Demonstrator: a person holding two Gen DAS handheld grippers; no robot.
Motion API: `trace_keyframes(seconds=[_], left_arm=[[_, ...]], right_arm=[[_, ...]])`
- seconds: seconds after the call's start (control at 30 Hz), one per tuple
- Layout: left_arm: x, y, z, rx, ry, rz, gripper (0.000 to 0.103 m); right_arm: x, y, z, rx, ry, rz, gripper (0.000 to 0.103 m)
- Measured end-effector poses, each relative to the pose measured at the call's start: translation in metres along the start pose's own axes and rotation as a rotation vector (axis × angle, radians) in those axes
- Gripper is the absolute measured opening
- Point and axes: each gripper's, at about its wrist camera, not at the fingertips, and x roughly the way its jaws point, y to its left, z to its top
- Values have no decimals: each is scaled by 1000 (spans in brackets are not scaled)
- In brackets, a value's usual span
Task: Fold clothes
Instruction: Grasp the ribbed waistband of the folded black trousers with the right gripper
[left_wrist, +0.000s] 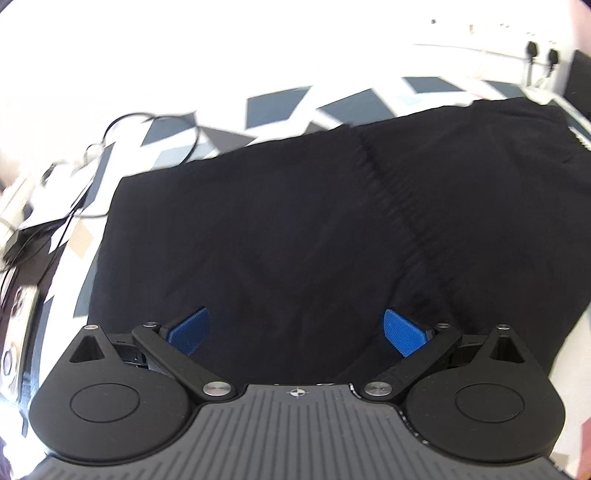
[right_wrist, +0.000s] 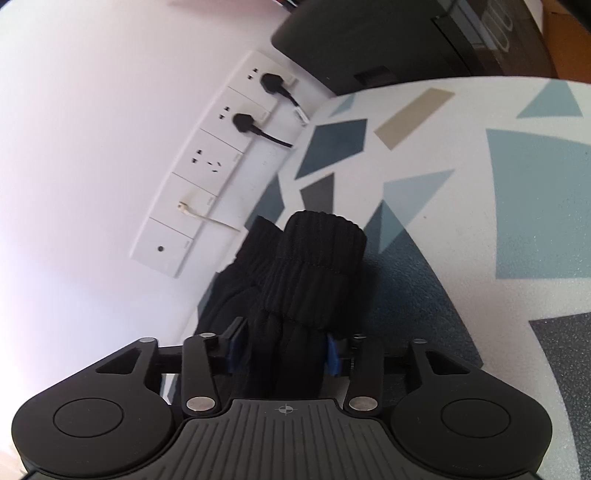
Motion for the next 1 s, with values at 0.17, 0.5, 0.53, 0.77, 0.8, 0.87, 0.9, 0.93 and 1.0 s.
trace_keyframes(seconds=[0.17, 0.5, 0.53, 0.77, 0.8, 0.87, 0.9, 0.93, 1.0], left_arm=[[11, -7, 17, -5, 0, 2, 102], [33, -24, 40, 33, 15, -65, 102], [34, -26, 39, 41, 15, -65, 102], [40, -33, 40, 27, 42, -80, 103], [40, -33, 41, 28, 43, -83, 103], [40, -36, 40, 35, 38, -91, 103], [40, -37, 40, 38, 36, -97, 103], [41, -38, 40, 37, 36, -106, 103], [42, -39, 41, 31, 36, -125, 103]], right_arm=[[12, -3, -3, 29, -17, -15, 68], [28, -12, 3, 76, -16, 32, 41], [30, -14, 4, 93, -18, 35, 41], [26, 6, 7, 68, -69, 97, 20], [19, 16, 8, 47, -83, 125, 20], [5, 39, 11, -10, -108, 180, 19], [-1, 50, 13, -40, -118, 209, 19], [-8, 62, 15, -69, -128, 238, 19], [-13, 80, 17, -123, -132, 254, 19]])
